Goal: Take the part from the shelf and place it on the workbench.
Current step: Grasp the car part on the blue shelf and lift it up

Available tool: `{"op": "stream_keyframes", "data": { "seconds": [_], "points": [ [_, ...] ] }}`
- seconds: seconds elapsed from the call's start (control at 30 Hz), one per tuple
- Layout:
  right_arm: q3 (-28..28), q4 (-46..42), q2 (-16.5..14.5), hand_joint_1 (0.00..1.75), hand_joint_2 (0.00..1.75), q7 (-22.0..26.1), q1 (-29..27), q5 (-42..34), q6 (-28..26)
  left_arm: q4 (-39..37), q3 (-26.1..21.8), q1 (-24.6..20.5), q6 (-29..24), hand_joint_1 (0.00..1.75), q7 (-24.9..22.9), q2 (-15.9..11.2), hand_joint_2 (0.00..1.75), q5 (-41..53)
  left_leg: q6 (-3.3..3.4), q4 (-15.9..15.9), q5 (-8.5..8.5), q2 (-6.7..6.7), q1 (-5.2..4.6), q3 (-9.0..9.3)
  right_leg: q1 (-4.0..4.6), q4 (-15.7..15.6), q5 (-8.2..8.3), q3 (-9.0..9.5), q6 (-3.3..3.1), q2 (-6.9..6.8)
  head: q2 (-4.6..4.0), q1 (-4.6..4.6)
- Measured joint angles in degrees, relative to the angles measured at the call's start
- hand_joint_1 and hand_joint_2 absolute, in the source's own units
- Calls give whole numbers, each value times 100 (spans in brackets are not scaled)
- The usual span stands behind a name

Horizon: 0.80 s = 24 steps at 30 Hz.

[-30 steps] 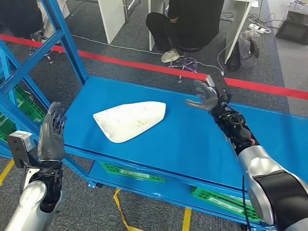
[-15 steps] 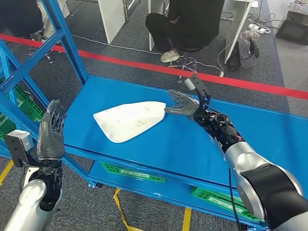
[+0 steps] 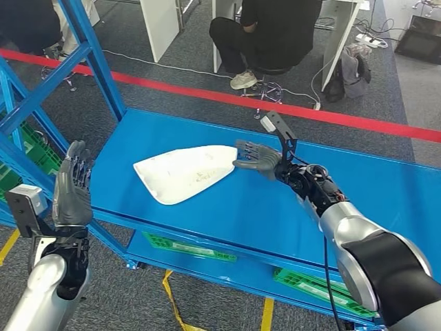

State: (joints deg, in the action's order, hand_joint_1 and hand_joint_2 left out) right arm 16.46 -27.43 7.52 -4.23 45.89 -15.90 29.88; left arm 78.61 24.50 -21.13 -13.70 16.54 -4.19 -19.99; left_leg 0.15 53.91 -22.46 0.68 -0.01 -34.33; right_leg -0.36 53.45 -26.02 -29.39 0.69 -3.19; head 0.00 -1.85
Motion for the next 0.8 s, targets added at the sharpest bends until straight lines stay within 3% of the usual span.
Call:
{"op": "stream_keyframes", "data": {
  "seconds": [0.8],
  "points": [
    [22,570,2,0,175,-593,329,-155,409,-262,9,-97,53,0,94,40,0,-37,0,1,0,2,0,1,0,0,0,-1,0,3,-1,1]
  ]
}}
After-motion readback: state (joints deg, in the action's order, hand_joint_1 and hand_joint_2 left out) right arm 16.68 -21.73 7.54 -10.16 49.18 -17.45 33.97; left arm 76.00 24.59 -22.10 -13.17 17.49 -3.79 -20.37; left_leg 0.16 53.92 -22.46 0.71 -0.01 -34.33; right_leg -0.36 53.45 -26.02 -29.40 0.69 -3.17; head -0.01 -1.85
